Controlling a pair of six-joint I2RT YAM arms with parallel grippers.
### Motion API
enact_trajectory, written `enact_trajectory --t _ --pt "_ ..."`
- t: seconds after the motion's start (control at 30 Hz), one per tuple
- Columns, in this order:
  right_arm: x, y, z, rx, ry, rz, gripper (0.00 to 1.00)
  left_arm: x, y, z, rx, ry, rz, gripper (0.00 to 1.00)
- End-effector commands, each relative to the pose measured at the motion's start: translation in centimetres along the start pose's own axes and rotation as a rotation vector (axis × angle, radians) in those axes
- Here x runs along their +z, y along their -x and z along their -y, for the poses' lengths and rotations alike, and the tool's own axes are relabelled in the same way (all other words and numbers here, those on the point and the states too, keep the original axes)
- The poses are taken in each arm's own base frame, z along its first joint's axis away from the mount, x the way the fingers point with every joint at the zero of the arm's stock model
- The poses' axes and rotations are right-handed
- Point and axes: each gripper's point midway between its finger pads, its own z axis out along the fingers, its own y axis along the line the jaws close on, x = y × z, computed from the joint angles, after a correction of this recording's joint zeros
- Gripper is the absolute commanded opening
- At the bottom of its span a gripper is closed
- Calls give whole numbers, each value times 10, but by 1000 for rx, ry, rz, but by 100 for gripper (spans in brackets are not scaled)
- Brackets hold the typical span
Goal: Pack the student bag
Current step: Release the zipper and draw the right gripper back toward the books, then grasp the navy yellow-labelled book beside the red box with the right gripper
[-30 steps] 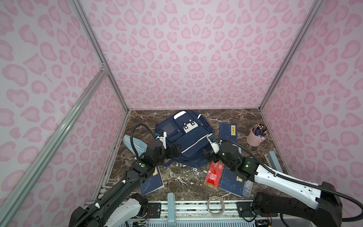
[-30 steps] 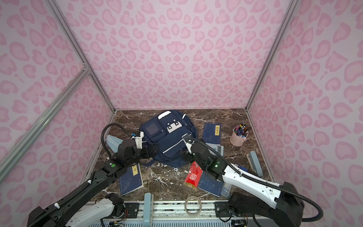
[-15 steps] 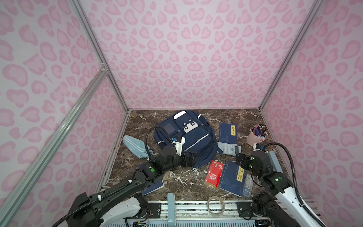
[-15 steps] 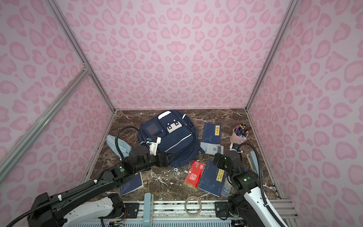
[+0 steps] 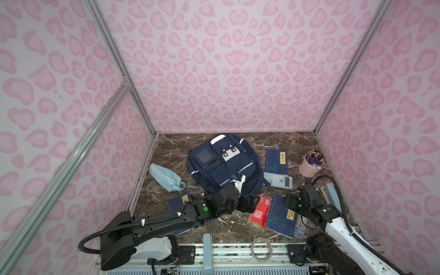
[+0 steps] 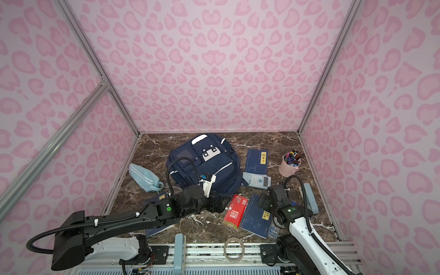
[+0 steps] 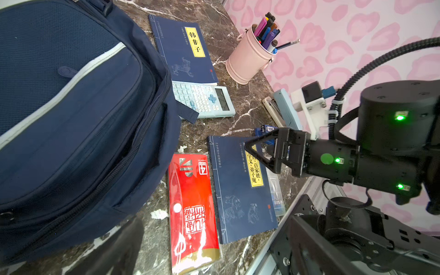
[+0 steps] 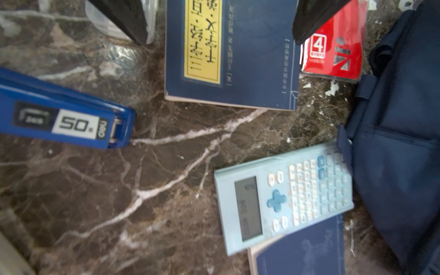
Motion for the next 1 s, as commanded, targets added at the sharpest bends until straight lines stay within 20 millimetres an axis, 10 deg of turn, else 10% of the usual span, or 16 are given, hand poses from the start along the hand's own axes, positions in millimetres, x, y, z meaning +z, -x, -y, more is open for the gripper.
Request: enact_trajectory --t 0.0,0.5,0.87,0.97 --pt "3 -2 3 26 -7 -1 93 1 10 3 -18 -9 47 98" --pt "24 -17 4 9 12 -76 68 1 5 -9 -14 45 44 98" --pt "22 -15 3 24 43 -51 2 13 2 -7 -13 51 17 98" --pt "17 -9 -1 16 54 -36 0 17 2 -7 -8 58 13 97"
